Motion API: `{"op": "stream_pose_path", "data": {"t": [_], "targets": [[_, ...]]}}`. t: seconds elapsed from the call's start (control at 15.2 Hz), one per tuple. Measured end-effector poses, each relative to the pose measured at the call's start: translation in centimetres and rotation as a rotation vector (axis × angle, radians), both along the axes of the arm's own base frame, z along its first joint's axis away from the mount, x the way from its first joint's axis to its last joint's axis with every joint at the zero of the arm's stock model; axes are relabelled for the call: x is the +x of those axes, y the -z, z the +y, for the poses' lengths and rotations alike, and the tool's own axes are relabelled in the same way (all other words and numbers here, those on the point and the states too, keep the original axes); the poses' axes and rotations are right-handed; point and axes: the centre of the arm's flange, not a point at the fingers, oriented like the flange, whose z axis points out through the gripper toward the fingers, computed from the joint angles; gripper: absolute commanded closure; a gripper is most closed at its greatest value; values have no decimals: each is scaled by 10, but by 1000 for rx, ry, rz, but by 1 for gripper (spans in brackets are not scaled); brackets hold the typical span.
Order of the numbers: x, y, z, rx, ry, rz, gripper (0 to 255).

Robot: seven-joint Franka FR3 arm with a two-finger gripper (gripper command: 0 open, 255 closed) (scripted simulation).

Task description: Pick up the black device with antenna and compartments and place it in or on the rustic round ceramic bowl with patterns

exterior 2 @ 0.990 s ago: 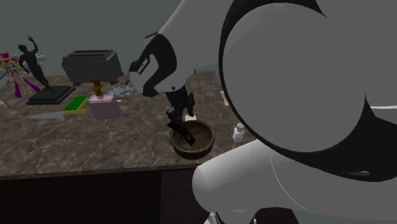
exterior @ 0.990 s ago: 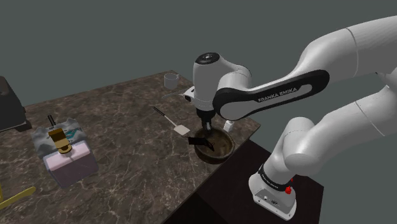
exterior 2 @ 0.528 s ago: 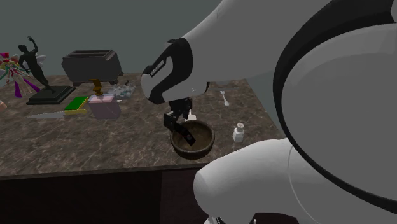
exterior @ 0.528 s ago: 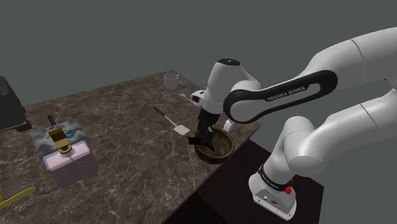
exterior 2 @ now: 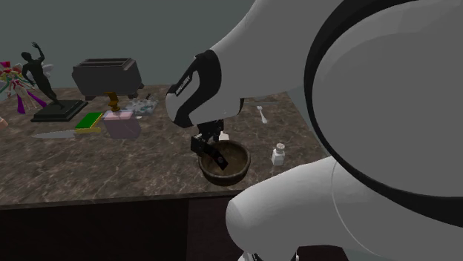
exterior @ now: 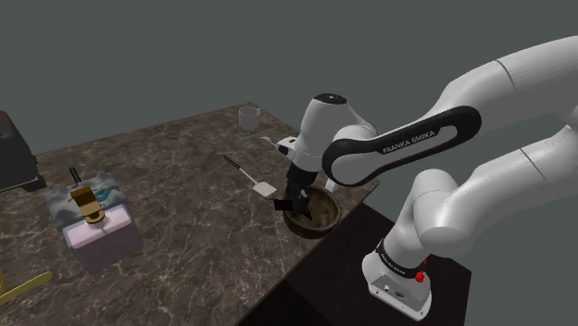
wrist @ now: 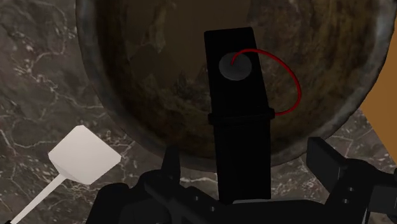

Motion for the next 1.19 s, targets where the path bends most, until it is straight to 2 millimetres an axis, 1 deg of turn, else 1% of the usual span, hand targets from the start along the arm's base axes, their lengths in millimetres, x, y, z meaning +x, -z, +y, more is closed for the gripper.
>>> {"op": "stream_pose_path", "data": {"t": [0.07, 0.13, 0.33, 0.86, 0.99, 1.19], "targets": [[0, 0, 0, 0, 0, 0, 0], [0, 0, 0, 0, 0, 0, 255], [5, -7, 0, 10, 2, -30, 255], [2, -6, 0, 5, 0, -12, 255], [2, -12, 0, 1, 0, -3, 255], [1, -27, 1, 0, 0, -1, 255]]}}
